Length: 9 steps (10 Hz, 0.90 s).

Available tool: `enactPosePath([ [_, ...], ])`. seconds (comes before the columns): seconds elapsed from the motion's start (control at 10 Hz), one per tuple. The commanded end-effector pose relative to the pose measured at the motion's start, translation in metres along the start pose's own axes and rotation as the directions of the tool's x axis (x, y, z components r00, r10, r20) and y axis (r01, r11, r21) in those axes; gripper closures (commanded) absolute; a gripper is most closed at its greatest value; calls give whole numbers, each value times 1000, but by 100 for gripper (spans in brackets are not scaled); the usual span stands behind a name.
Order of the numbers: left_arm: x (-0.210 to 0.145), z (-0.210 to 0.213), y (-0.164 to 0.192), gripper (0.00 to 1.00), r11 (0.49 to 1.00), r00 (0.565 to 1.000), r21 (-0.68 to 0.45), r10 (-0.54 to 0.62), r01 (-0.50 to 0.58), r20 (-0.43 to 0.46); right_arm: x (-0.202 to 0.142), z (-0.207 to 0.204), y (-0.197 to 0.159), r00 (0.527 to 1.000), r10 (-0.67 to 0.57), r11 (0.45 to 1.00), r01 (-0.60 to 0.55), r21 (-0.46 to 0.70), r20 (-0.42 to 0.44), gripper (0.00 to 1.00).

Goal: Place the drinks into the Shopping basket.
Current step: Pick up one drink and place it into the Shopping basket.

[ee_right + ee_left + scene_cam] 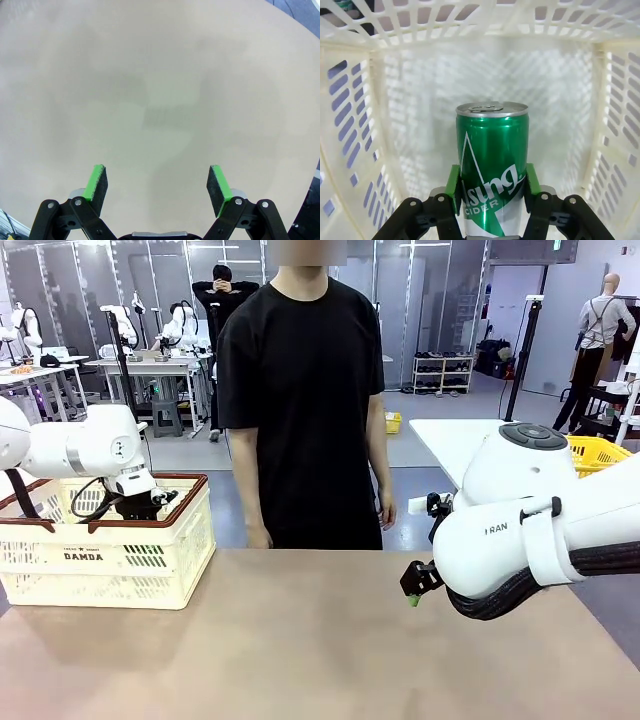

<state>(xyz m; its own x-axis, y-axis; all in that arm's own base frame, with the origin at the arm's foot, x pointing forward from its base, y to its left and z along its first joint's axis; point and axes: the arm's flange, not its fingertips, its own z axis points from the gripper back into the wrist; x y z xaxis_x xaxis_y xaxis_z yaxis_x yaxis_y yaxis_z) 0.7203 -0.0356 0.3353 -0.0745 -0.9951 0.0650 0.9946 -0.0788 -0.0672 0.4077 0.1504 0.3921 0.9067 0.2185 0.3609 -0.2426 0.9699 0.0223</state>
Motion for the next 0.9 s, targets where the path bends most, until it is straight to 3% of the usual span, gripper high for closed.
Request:
enactPosePath([
  [0.0, 4, 2, 8, 42, 1000, 1000, 13, 10, -10, 9, 0, -1, -1, 1000, 2, 1000, -2, -1, 0, 0],
  [0.5, 1, -4, 8, 42, 1000, 999, 9, 12, -12, 49, 0, -1, -1, 1000, 2, 1000, -2, -1, 0, 0],
  [0.6, 0, -5, 9, 38, 1000, 998, 1, 19, -19, 62, 0, -1, -1, 1000, 2, 1000, -2, -1, 0, 0],
  [0.7, -1, -5, 9, 26, 1000, 997, 3, 16, -16, 74, 0, -1, -1, 1000, 2, 1000, -2, -1, 0, 0],
  [0.8, -1, -5, 9, 19, 1000, 996, 4, 14, -15, 85, 0, -1, -1, 1000, 2, 1000, -2, -1, 0, 0],
])
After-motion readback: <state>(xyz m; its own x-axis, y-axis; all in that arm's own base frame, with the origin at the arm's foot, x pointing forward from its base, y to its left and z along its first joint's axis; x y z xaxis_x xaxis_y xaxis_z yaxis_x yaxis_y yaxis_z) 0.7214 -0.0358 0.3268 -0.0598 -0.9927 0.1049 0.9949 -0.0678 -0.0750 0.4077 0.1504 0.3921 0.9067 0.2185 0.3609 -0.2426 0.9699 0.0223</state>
